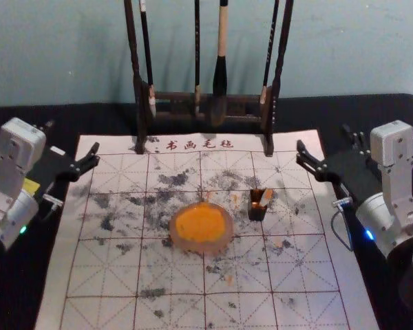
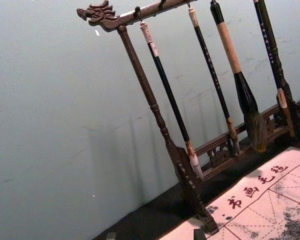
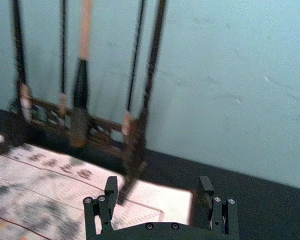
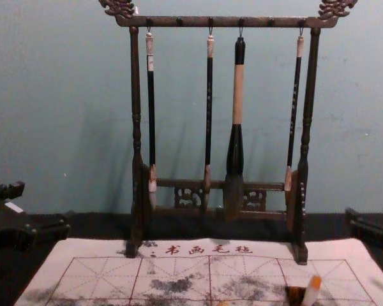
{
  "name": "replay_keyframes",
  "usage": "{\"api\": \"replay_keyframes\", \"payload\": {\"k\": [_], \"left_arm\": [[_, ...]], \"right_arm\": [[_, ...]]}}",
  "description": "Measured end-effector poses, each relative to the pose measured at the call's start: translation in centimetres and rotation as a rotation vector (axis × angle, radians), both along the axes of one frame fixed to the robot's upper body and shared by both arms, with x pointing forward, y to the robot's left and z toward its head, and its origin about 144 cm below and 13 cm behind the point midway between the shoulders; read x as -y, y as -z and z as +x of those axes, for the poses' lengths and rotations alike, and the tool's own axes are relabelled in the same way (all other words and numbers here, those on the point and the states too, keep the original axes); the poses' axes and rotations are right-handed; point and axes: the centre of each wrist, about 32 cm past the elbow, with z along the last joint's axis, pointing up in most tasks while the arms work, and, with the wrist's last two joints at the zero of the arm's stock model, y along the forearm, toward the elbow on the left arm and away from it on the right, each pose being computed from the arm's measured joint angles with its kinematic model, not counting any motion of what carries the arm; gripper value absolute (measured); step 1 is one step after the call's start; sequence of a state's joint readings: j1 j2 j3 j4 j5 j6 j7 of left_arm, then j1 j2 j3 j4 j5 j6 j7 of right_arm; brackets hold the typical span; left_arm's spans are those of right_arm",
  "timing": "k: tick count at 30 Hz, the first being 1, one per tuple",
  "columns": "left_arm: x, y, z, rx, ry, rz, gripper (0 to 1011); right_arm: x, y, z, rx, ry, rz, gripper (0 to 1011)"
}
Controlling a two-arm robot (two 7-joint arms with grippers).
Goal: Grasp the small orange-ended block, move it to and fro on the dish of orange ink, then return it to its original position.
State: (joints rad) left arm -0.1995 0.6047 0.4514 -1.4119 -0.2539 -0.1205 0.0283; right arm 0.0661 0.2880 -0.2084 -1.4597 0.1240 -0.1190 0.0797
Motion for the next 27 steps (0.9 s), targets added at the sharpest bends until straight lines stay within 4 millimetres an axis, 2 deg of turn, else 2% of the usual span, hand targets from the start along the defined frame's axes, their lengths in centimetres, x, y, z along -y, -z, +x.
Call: {"api": "replay_keyframes", "payload": {"k": [7,27], "left_arm": [[0.0,0.0,0.0,0.0,0.0,0.0,1001],[0.0,0.0,0.0,0.0,0.0,0.0,1001]], "right_arm": [[0.7,1.9,0.3,-0.064,0.039,-0.004,1002],[0.7,1.7,0.3,-0.057,0.039,-0.006,1002]]}}
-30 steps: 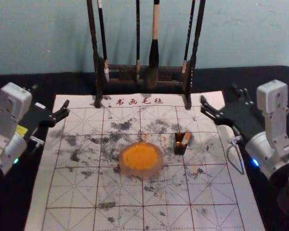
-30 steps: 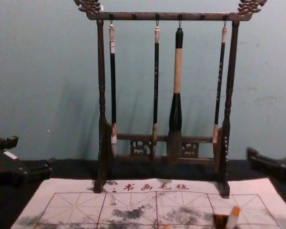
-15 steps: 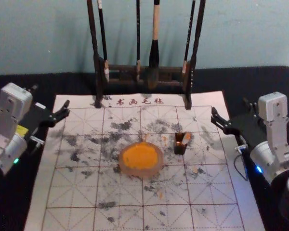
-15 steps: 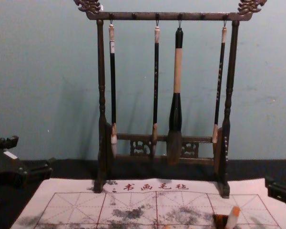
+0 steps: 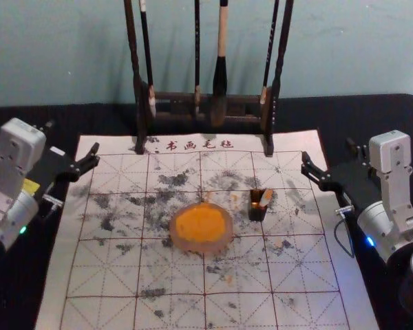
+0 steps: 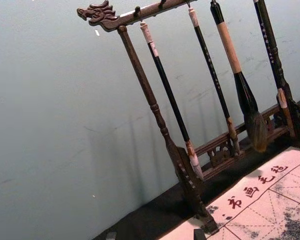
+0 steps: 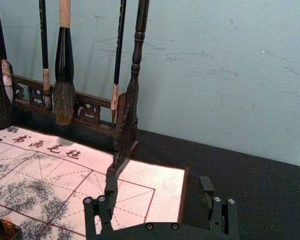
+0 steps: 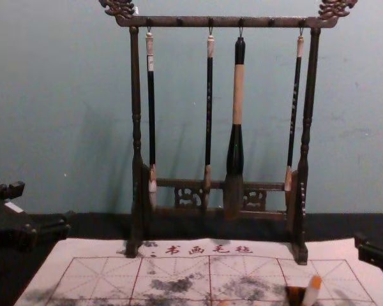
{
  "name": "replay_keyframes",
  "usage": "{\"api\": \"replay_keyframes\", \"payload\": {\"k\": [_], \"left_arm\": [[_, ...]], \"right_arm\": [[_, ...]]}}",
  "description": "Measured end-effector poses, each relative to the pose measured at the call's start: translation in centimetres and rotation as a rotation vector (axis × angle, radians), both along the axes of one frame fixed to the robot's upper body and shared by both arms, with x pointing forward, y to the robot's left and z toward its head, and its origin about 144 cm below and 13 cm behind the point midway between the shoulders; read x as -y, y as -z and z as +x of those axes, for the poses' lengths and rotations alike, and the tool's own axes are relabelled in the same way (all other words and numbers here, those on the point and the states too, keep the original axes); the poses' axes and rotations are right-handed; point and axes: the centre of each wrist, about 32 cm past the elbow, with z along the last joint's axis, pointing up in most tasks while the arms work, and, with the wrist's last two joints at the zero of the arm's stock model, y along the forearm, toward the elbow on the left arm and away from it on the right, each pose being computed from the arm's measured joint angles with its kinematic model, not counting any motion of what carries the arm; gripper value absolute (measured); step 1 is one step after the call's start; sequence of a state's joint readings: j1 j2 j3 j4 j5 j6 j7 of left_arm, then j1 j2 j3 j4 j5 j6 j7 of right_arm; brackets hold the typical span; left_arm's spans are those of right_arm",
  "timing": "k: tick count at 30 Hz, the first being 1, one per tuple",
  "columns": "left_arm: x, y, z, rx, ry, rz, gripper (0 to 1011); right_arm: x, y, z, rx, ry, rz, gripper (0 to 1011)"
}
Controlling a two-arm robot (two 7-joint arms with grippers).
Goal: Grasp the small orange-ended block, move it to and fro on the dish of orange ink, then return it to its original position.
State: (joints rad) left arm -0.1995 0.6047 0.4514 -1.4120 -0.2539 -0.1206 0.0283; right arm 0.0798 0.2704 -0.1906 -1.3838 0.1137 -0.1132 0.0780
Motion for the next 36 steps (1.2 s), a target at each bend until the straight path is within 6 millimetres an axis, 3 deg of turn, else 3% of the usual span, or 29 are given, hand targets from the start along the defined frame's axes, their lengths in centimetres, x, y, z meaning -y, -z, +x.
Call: {"api": "replay_keyframes", "payload": {"k": [36], "left_arm": [[0.0,0.0,0.0,0.0,0.0,0.0,1001]], "right_arm": [[0.0,-0.07,-0.02,0.002,0.0,-0.001,1002]]}}
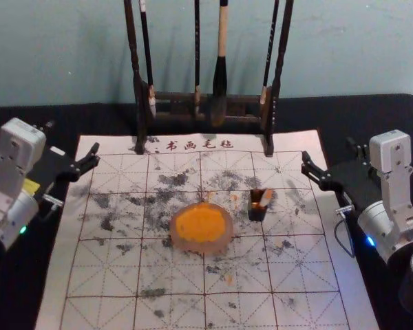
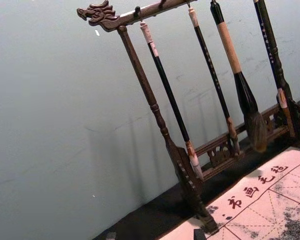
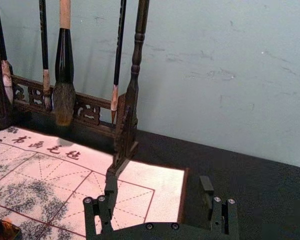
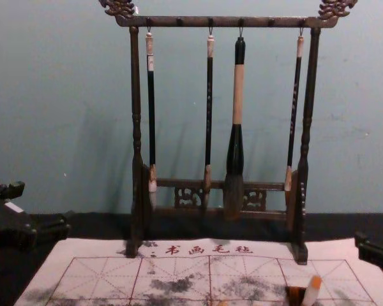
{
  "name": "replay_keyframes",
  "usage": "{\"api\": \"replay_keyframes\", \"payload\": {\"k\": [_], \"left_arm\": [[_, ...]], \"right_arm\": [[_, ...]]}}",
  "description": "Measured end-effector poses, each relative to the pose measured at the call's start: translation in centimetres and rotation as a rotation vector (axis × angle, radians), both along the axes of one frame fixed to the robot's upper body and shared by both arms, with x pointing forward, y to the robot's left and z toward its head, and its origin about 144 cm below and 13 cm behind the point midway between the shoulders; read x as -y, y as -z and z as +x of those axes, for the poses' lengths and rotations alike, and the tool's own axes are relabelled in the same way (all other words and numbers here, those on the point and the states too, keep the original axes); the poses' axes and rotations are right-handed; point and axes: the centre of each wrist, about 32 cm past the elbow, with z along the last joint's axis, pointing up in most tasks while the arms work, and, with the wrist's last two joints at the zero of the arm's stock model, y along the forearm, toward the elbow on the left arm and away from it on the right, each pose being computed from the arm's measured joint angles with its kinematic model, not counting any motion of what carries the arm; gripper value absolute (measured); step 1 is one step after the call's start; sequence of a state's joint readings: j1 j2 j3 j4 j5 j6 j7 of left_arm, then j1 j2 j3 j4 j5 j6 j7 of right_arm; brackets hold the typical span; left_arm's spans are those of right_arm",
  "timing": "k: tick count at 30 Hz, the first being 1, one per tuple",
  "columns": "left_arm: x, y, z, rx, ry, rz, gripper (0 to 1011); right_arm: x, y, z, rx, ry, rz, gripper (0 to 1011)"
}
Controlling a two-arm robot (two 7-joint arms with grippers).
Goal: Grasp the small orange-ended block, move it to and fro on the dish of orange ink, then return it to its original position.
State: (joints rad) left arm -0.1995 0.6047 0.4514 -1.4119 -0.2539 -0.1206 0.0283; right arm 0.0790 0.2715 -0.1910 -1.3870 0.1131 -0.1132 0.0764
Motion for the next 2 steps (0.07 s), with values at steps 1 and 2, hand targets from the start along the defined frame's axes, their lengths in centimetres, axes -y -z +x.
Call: {"api": "replay_keyframes", "payload": {"k": [1,2], "left_arm": [[0.0,0.0,0.0,0.0,0.0,0.0,1001],[0.0,0.0,0.0,0.0,0.0,0.0,1001]], "right_arm": [[0.0,0.0,0.0,0.0,0.0,0.0,1002],[0.0,0.0,0.0,0.0,0.0,0.0,1002]]}}
